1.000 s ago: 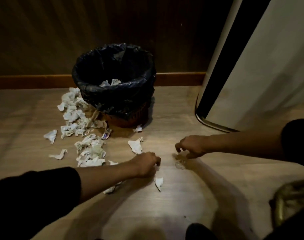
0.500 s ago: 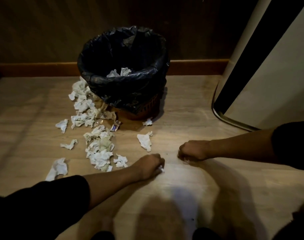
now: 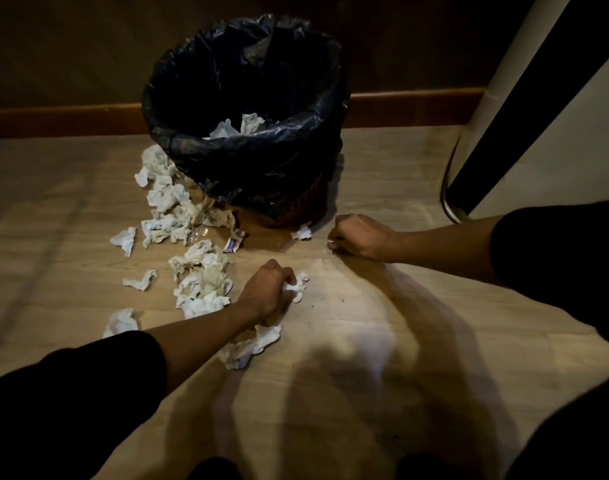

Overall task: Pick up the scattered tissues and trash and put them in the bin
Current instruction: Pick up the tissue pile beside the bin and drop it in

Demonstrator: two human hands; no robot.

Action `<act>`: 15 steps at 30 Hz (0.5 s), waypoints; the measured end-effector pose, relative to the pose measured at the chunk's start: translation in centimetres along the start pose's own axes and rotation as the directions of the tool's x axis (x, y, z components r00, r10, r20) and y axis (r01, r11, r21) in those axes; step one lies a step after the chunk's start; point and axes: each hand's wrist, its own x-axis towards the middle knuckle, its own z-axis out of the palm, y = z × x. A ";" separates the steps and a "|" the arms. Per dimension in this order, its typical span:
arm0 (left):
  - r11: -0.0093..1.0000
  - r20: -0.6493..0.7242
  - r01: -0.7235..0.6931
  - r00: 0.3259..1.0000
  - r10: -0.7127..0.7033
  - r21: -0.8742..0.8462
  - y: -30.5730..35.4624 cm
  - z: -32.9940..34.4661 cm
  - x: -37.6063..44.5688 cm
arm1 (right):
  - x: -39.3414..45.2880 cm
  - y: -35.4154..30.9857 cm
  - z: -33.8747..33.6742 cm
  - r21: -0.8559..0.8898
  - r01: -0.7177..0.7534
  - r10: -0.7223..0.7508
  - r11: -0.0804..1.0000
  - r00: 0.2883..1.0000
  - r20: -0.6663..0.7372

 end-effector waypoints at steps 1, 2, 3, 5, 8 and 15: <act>1.000 0.019 -0.019 1.000 0.018 0.009 -0.1 -0.1 -0.4 | 0.4 -0.4 0.1 -0.011 0.015 -0.015 1.000 1.000 0.019; 0.999 0.041 -0.045 0.998 0.044 0.017 -0.4 -0.4 -0.8 | 0.7 -0.8 0.4 -0.024 0.029 -0.028 0.999 0.999 0.036; 0.996 0.066 -0.080 0.995 0.078 0.032 -0.6 -1.0 -1.3 | 1.1 -1.3 0.5 -0.039 0.054 -0.053 0.998 0.998 0.040; 0.985 0.100 -0.161 0.983 0.154 0.065 -1.2 -2.8 -2.3 | 1.9 -2.5 0.5 -0.076 0.069 -0.066 0.995 0.997 0.043; 0.964 0.102 -0.248 0.966 0.238 0.100 -2.2 -6.4 -4.3 | 3.8 -3.9 0.8 -0.129 0.039 -0.037 0.991 0.999 0.017; 0.944 0.151 -0.273 0.957 0.248 0.183 -7.1 -12.8 -10.2 | 5.3 -5.2 1.9 -0.054 -0.110 0.111 0.992 0.994 0.014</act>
